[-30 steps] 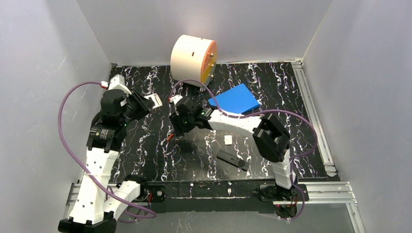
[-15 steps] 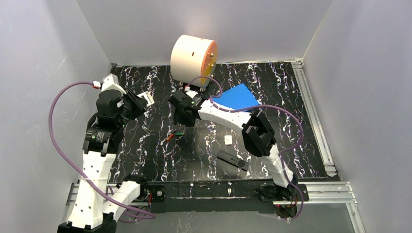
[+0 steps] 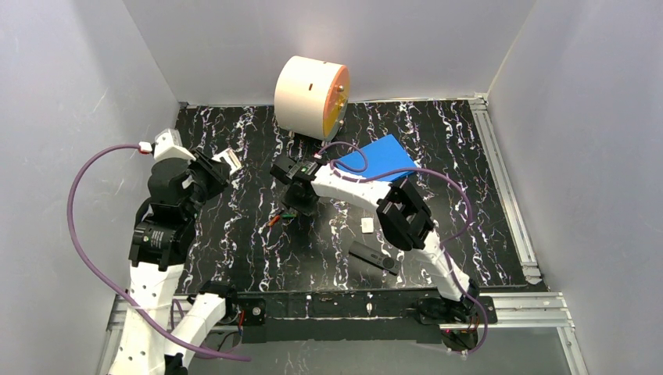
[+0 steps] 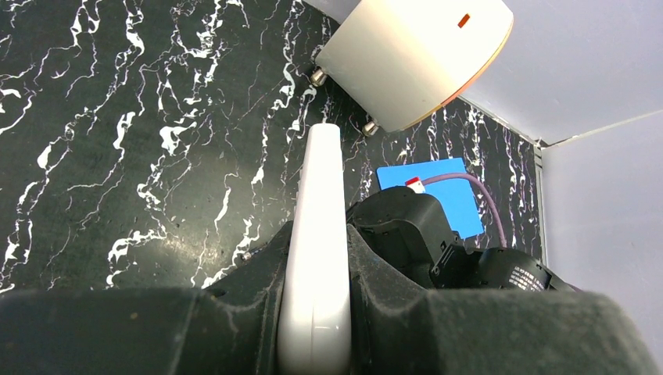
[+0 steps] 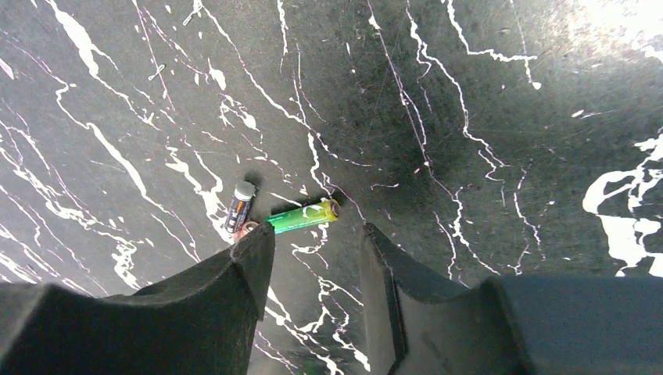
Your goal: Load the batteries into the remote control
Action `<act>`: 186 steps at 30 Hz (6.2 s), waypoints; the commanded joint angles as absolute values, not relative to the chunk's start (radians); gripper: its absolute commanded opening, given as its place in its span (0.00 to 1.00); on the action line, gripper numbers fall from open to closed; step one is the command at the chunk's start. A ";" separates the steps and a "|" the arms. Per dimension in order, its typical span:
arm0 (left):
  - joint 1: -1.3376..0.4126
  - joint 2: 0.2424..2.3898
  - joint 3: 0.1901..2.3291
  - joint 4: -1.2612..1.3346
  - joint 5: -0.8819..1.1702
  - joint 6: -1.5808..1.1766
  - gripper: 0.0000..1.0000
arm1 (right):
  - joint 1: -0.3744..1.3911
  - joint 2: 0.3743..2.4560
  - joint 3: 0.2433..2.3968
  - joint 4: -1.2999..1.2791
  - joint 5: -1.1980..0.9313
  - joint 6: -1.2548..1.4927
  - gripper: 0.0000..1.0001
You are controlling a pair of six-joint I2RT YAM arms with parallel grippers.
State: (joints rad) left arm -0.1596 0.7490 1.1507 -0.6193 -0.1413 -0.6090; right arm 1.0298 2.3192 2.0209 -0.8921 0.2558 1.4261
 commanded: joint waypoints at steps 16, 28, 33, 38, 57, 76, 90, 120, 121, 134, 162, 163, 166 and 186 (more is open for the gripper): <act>-0.156 0.732 1.126 -0.591 -0.158 -0.580 0.00 | 1.046 2.402 2.104 -0.908 0.229 1.566 0.49; -0.156 0.714 1.142 -0.578 -0.196 -0.554 0.00 | 1.058 2.477 2.180 -1.074 0.358 1.404 0.38; -0.156 0.704 1.129 -0.579 -0.193 -0.570 0.00 | 1.057 2.461 2.163 -1.072 0.383 1.339 0.32; -0.156 0.700 1.124 -0.580 -0.188 -0.575 0.00 | 1.057 2.430 2.142 -1.053 0.427 1.248 0.26; -0.156 0.751 1.116 -0.430 0.371 -0.431 0.00 | 1.031 2.134 1.717 -0.841 0.299 0.437 0.21; -0.155 0.759 1.114 -0.430 0.351 -0.425 0.00 | 1.027 2.058 1.559 -0.790 0.157 0.432 0.30; -0.156 0.795 1.027 -0.267 0.536 -0.554 0.00 | 0.963 1.856 1.425 -0.641 0.196 0.542 0.06; -0.196 1.089 0.917 0.073 0.846 -1.172 0.00 | 0.682 1.481 1.660 -0.613 -0.438 0.864 0.12; -0.196 1.086 0.911 0.077 0.846 -1.174 0.00 | 0.681 1.497 1.684 -0.641 -0.448 0.867 0.12; -0.197 1.044 0.772 0.240 0.906 -1.198 0.00 | 0.682 1.578 1.723 -0.769 -0.470 0.858 0.17; -0.196 1.089 0.713 0.325 0.944 -1.187 0.00 | 0.705 1.661 1.744 -0.835 -0.503 0.807 0.22; -0.196 1.088 0.710 0.325 0.941 -1.187 0.00 | 0.705 1.663 1.745 -0.835 -0.503 0.804 0.22; -0.196 1.088 0.705 0.325 0.941 -1.189 0.00 | 0.708 1.670 1.748 -0.835 -0.510 0.796 0.22; -0.196 1.085 0.695 0.325 0.944 -1.200 0.00 | 0.735 1.699 1.769 -0.873 -0.485 0.761 0.27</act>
State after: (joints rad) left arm -0.1928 1.0927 0.6994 0.2920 0.9066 -1.1908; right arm 0.7223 1.6844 1.7206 -0.8711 -0.4828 0.7734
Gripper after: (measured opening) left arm 0.193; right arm 0.264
